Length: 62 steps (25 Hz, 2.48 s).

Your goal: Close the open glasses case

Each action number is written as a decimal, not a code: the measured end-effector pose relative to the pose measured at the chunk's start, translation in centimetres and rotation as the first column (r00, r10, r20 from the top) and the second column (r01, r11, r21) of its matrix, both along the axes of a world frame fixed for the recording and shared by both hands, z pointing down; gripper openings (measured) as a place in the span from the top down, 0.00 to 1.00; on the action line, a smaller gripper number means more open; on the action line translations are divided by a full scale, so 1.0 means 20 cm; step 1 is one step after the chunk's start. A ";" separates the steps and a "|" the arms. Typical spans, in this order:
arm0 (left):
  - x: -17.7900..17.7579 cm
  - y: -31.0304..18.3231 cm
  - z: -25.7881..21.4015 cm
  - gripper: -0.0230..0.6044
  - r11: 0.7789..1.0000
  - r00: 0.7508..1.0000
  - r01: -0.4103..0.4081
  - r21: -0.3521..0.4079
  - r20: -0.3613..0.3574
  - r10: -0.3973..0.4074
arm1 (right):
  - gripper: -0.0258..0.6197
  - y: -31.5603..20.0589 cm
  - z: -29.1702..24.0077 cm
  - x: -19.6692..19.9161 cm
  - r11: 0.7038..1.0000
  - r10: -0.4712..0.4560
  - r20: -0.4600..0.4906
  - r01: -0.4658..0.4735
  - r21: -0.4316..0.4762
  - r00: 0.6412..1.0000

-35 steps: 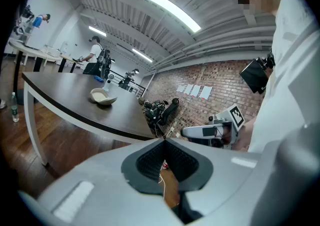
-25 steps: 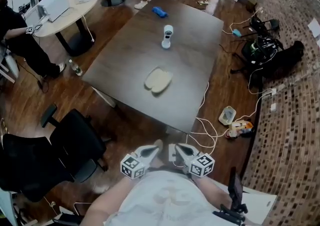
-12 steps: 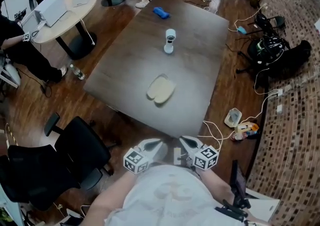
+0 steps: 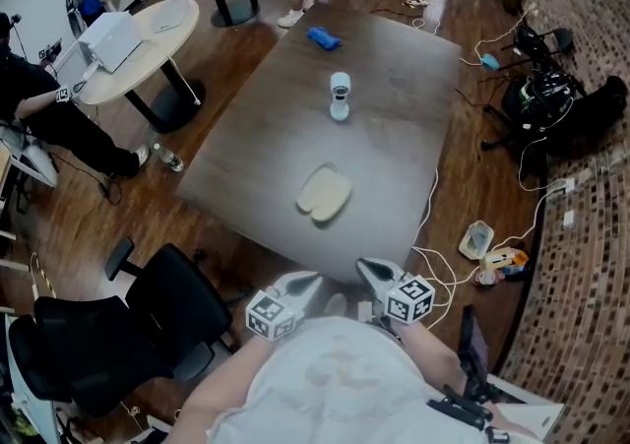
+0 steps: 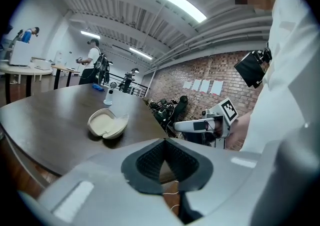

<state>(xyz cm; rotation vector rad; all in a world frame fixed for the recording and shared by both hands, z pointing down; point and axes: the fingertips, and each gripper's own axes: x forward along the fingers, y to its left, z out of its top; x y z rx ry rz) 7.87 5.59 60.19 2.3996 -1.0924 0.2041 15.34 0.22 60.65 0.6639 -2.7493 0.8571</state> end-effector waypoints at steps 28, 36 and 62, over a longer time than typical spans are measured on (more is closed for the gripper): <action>0.15 -0.44 -0.12 0.96 0.907 0.906 -0.420 0.035 0.068 0.417 | 0.95 -0.17 0.04 0.31 0.890 0.451 0.009 -0.449 -0.072 0.892; -0.14 -0.67 -0.09 0.96 0.920 0.920 -0.392 0.022 0.016 0.391 | 0.95 -0.30 0.06 0.06 0.871 0.483 -0.031 -0.484 -0.083 0.875; -0.86 -0.96 -0.06 0.96 0.895 0.896 -0.444 0.033 -0.009 0.445 | 0.65 -0.67 0.47 -0.29 0.611 0.650 -0.291 -0.710 -0.350 0.702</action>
